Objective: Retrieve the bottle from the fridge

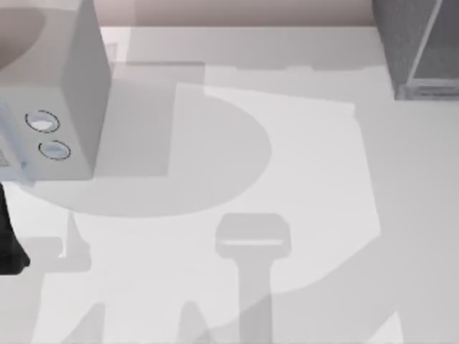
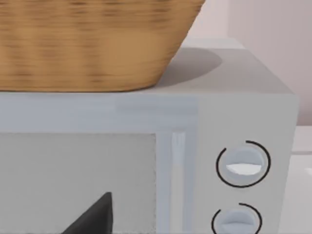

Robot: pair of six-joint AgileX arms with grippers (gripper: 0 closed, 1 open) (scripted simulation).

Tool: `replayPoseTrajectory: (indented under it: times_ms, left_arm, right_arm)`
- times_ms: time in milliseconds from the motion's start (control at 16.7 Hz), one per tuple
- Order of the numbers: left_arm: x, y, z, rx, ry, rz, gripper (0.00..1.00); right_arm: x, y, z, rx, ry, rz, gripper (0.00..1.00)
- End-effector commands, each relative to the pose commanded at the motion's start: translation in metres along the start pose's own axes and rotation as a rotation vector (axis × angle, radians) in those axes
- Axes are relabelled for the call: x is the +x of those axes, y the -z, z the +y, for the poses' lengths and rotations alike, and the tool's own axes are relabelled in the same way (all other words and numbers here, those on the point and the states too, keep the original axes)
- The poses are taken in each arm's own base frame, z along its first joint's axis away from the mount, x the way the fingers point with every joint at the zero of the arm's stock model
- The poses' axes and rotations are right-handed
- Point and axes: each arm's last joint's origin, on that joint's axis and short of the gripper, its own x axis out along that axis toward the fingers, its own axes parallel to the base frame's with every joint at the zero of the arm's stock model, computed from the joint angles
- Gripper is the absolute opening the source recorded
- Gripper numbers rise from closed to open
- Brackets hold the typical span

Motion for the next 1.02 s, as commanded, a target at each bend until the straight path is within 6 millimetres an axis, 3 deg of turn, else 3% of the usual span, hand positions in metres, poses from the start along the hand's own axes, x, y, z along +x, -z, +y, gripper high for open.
replayPoseTrajectory:
  times_ms: [600, 1020]
  left_arm:
    - [0.0000, 0.0000, 0.0000, 0.000, 0.000, 0.000, 1.00]
    - [0.0000, 0.0000, 0.0000, 0.000, 0.000, 0.000, 1.00]
  right_arm:
    - [0.0000, 0.0000, 0.0000, 0.000, 0.000, 0.000, 0.02]
    - [0.0000, 0.0000, 0.0000, 0.000, 0.000, 0.000, 0.00]
